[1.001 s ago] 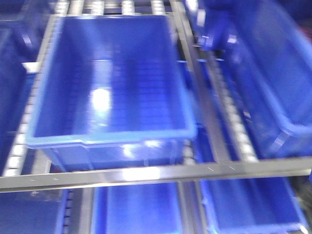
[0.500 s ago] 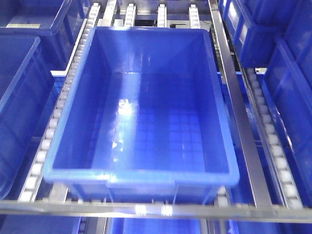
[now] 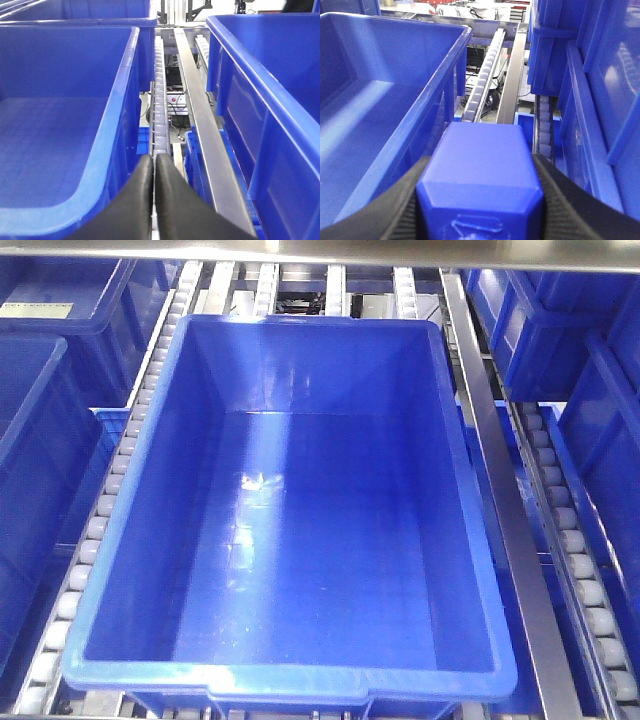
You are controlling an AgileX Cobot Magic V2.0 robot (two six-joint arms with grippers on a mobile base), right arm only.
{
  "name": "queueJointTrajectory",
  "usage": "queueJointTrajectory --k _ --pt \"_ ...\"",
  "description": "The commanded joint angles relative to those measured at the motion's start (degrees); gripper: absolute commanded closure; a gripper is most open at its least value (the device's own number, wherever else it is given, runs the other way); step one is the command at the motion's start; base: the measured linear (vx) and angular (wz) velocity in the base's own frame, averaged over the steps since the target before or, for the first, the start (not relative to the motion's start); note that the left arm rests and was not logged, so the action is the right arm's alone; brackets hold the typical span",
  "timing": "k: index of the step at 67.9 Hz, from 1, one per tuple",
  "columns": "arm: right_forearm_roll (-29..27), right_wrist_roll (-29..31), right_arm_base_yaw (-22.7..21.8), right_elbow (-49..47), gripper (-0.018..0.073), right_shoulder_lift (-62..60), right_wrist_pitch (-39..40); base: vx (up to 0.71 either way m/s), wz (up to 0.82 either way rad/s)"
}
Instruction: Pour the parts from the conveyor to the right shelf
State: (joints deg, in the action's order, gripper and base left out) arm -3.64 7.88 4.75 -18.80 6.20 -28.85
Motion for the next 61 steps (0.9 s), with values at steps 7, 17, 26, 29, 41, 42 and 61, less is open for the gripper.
queueJointTrajectory --k 7,17,26,29,41,42,61 --pt "0.12 0.32 -0.23 -1.5 0.0565 0.73 4.6 0.03 0.01" --pt "0.12 0.32 -0.23 -1.5 0.0565 0.73 4.6 0.0 0.0" --pt "0.12 0.32 -0.23 -1.5 0.0565 0.73 4.6 0.0 0.0" --pt "0.12 0.32 -0.23 -1.5 0.0565 0.73 4.6 0.0 0.0" --pt "0.12 0.32 -0.23 -1.5 0.0565 0.73 4.6 0.0 0.0" --pt "0.12 0.32 -0.23 -1.5 0.0565 0.73 4.6 0.0 0.0" --pt "0.07 0.32 -0.23 -1.5 0.0565 0.73 4.6 0.0 0.0"
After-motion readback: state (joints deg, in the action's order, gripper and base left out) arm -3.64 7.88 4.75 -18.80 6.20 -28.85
